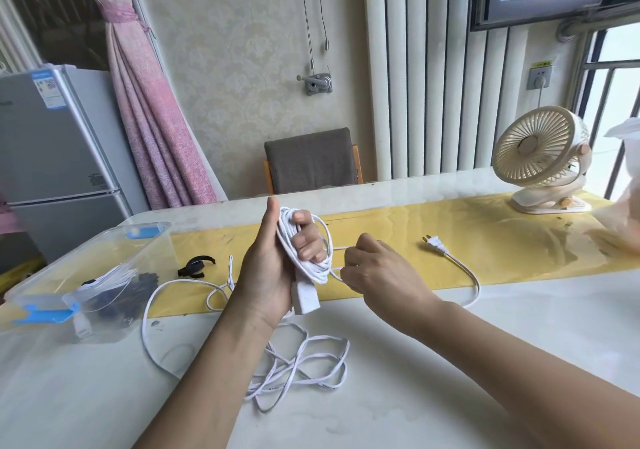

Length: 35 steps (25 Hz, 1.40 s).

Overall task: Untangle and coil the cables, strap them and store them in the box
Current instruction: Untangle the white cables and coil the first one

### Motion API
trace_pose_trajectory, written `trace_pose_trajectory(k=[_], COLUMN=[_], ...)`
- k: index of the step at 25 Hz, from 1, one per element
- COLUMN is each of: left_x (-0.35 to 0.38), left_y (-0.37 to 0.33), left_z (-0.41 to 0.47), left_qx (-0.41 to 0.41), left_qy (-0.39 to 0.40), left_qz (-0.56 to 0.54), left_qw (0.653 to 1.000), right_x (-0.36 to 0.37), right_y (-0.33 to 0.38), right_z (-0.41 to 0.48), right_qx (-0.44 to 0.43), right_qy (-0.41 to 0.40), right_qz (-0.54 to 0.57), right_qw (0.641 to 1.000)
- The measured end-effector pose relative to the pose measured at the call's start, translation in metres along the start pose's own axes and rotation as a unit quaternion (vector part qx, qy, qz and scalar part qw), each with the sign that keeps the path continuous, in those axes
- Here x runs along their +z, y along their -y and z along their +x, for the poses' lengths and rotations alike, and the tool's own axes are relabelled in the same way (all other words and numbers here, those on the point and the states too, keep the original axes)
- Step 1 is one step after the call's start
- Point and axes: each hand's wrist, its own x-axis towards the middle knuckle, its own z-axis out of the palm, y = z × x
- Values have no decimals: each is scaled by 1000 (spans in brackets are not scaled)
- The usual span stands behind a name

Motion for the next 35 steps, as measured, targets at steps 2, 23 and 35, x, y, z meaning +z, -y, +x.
trace_pose_trajectory(k=[2,23,35], left_x=[1,-20,-13], left_y=[0,12,-14], left_z=[1,-9,-19], left_qx=[46,-46,-348], left_qy=[-39,41,354], left_qz=[24,655,109], left_qw=[998,753,861], right_x=[3,-42,-25], right_y=[3,-36,-56], right_z=[-2,5,-7], right_qx=[-13,194,340], right_qy=[6,-158,-133], right_qz=[-6,81,103], right_qw=[1000,965,925])
